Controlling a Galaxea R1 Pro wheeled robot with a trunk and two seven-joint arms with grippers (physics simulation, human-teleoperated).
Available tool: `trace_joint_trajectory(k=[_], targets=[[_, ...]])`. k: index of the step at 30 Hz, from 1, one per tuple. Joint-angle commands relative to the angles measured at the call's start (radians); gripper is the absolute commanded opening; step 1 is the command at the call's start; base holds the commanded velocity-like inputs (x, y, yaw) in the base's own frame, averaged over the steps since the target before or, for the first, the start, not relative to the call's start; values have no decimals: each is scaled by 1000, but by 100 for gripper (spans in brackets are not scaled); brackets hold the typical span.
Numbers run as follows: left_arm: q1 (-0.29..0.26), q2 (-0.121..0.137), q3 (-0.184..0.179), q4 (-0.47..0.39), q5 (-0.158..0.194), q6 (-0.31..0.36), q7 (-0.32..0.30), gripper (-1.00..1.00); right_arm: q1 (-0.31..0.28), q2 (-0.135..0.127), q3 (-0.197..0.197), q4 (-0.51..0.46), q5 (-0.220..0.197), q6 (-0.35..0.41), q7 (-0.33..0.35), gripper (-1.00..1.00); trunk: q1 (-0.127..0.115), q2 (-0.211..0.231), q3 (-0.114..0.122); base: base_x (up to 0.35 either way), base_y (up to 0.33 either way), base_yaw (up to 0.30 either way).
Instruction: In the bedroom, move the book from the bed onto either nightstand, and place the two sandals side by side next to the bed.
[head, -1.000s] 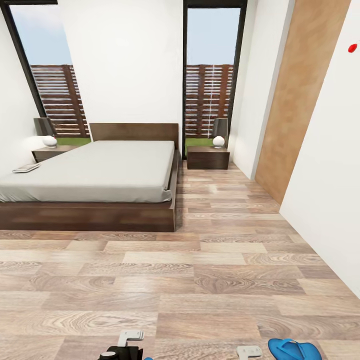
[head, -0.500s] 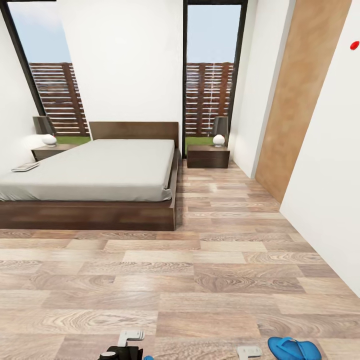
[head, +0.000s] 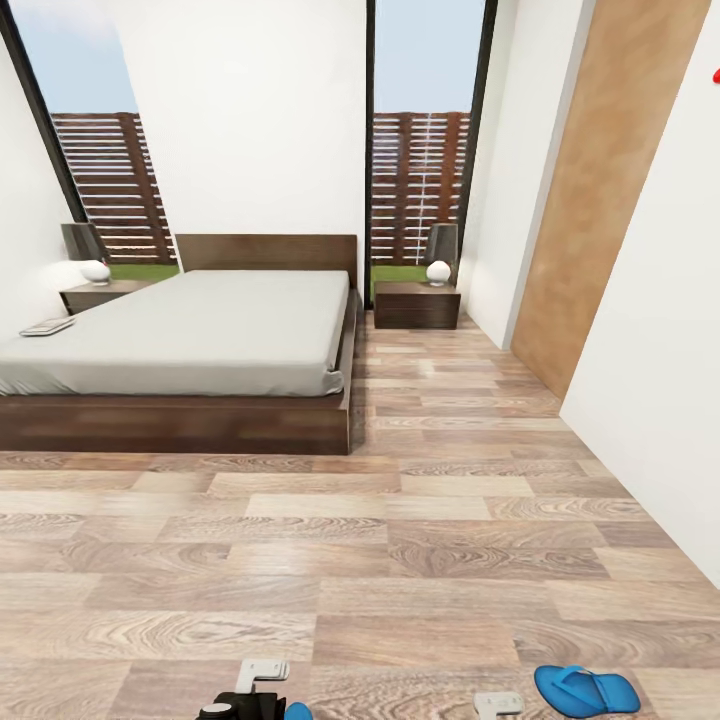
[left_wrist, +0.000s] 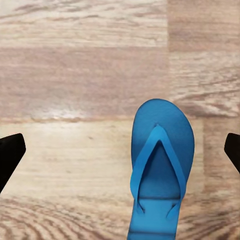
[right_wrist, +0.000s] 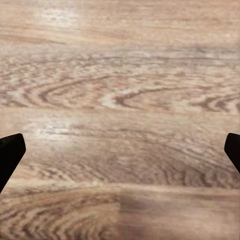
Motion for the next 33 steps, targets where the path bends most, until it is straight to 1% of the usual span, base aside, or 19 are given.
trace_joint_trajectory(k=[1,13,22,31,33], targets=[[0,0,-1,-2,-1,5,4,100,0,0,2,0,0,-2,1,100,0,0,-1,0,0,0],[0,-1,-2,-2,0,4,2,100,0,-1,2,-8,0,-3,1,100,0,0,-1,0,0,0],[0,-3,-2,-2,0,4,2,100,0,2,2,-28,1,-2,18,100,0,0,-1,0,0,0],[0,-4,-2,-2,0,4,2,100,0,7,22,-112,2,6,26,100,0,0,-1,0,0,0],[0,-4,-3,-2,0,3,2,100,0,8,32,-145,2,27,27,100,0,0,-1,0,0,0]])
